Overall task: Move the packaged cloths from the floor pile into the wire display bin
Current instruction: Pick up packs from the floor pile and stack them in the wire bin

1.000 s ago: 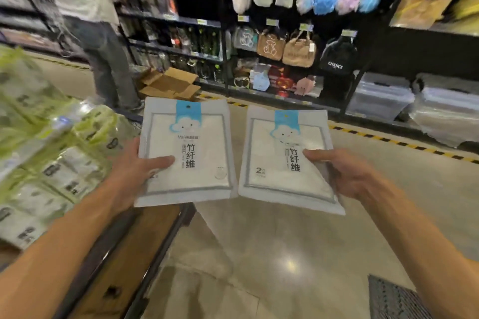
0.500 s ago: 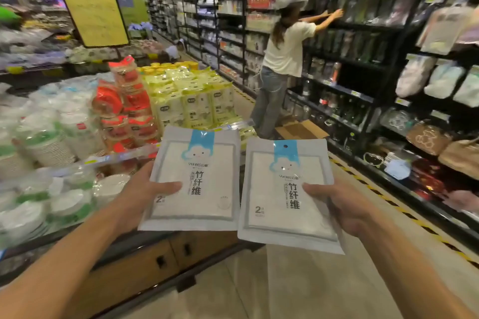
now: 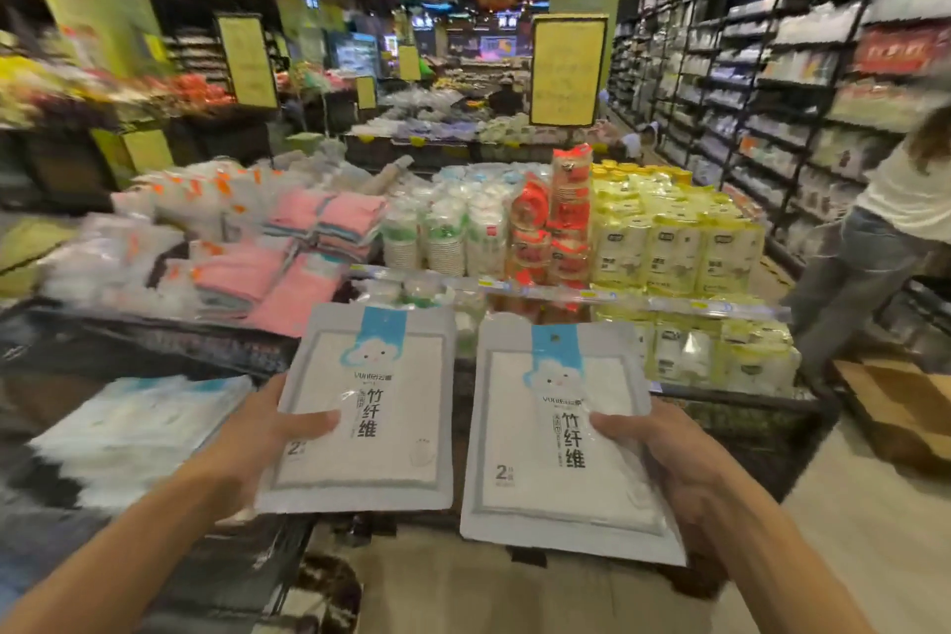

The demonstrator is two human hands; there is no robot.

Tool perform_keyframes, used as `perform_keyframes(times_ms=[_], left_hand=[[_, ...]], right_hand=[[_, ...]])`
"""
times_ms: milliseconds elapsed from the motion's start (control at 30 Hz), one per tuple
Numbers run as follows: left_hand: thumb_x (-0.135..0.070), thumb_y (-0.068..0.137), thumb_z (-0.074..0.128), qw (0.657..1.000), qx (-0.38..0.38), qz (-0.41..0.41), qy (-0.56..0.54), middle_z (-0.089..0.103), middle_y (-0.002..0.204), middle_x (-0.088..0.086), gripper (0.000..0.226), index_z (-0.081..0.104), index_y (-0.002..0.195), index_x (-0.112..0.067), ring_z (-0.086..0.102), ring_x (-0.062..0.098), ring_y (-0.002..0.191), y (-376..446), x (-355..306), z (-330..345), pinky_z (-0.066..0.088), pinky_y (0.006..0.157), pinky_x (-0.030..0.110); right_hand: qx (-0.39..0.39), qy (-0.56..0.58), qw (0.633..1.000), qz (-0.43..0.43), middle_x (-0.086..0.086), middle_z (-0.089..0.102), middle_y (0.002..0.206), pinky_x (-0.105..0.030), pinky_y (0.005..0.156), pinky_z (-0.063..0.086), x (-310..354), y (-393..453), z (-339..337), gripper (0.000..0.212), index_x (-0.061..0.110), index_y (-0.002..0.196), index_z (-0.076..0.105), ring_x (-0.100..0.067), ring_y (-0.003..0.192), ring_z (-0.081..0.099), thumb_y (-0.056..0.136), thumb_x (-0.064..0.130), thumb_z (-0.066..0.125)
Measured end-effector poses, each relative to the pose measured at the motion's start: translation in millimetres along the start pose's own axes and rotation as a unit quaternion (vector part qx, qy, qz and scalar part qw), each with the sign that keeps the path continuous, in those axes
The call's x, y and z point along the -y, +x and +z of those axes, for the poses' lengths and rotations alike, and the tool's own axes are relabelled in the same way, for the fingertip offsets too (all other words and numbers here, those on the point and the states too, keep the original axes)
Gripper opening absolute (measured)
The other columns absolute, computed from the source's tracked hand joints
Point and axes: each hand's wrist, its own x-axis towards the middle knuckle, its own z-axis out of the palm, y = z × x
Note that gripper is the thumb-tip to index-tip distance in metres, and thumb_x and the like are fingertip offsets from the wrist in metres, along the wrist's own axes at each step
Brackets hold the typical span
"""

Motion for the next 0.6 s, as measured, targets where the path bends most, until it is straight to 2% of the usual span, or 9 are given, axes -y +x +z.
perform_keyframes(times_ms=[67,100,200,267,367,400,467,533,600], left_hand=[[-0.011,0.057,0.091,0.999,-0.047,0.002,-0.017,0.078,0.105,0.015,0.076,0.060,0.127,-0.013,0.076,0.039,0.092,-25,8,-46,0.058,0.086,0.057],[-0.007,0.058,0.091,0.997,-0.068,-0.002,-0.025,0.077,0.105,0.016,0.076,0.059,0.128,-0.011,0.075,0.040,0.092,-38,11,-70,0.058,0.086,0.056],[-0.028,0.025,0.104,0.992,-0.117,-0.001,-0.040,0.077,0.106,0.018,0.110,0.059,0.124,-0.010,0.076,0.039,0.090,-80,27,-144,0.061,0.073,0.046],[-0.035,0.019,0.104,0.987,-0.158,0.005,-0.038,0.078,0.100,0.015,0.111,0.060,0.119,-0.012,0.077,0.034,0.082,-111,37,-191,0.061,0.062,0.040],[-0.001,0.069,0.083,0.978,-0.198,0.003,-0.059,0.078,0.094,0.016,0.055,0.061,0.120,-0.007,0.076,0.029,0.072,-154,45,-254,0.060,0.055,0.037],[0.006,0.074,0.076,0.976,-0.208,-0.004,-0.069,0.078,0.096,0.018,0.050,0.061,0.120,-0.005,0.076,0.031,0.072,-164,50,-274,0.060,0.053,0.037],[-0.011,0.059,0.093,0.970,-0.230,-0.006,-0.078,0.077,0.100,0.019,0.069,0.061,0.120,-0.008,0.077,0.033,0.077,-180,59,-316,0.060,0.055,0.037],[-0.037,0.022,0.104,0.963,-0.261,-0.019,-0.064,0.078,0.103,0.013,0.110,0.060,0.119,-0.014,0.077,0.033,0.086,-186,67,-353,0.061,0.061,0.037],[-0.031,0.026,0.104,0.958,-0.276,-0.032,-0.070,0.078,0.106,0.013,0.107,0.059,0.121,-0.013,0.076,0.034,0.090,-181,75,-385,0.061,0.069,0.041]], right_hand=[[0.044,-0.017,0.999,0.008,-0.028,0.075,0.107,-0.046,0.064,0.064,-9,7,46,0.033,-0.007,0.121,0.067,-0.042,0.090,0.076,0.088,-0.006,0.068],[0.063,-0.022,0.998,0.014,-0.028,0.075,0.107,-0.046,0.063,0.064,-14,10,71,0.031,-0.007,0.120,0.067,-0.041,0.089,0.077,0.089,-0.007,0.068],[0.114,-0.043,0.992,0.029,-0.028,0.075,0.106,-0.047,0.063,0.064,-32,13,149,0.028,-0.005,0.118,0.067,-0.042,0.087,0.077,0.090,-0.007,0.066],[0.141,-0.063,0.987,0.037,-0.026,0.075,0.107,-0.050,0.071,0.064,-49,15,201,0.031,-0.001,0.120,0.067,-0.042,0.092,0.076,0.090,-0.006,0.068],[0.171,-0.082,0.980,0.059,-0.025,0.075,0.111,-0.055,0.086,0.059,-76,16,271,0.036,0.001,0.125,0.066,-0.043,0.099,0.075,0.090,-0.003,0.069],[0.180,-0.088,0.978,0.064,-0.025,0.075,0.111,-0.056,0.089,0.058,-85,16,292,0.036,0.001,0.125,0.066,-0.044,0.100,0.074,0.090,-0.004,0.069],[0.193,-0.095,0.974,0.070,-0.025,0.075,0.112,-0.059,0.094,0.056,-100,18,332,0.035,0.001,0.125,0.066,-0.045,0.101,0.074,0.091,-0.005,0.067],[0.203,-0.094,0.971,0.078,-0.025,0.075,0.112,-0.059,0.094,0.056,-111,22,366,0.034,0.001,0.124,0.066,-0.045,0.101,0.074,0.091,-0.007,0.065],[0.204,-0.089,0.971,0.088,-0.025,0.075,0.112,-0.058,0.092,0.056,-120,30,395,0.034,0.002,0.123,0.066,-0.045,0.100,0.074,0.091,-0.007,0.065]])
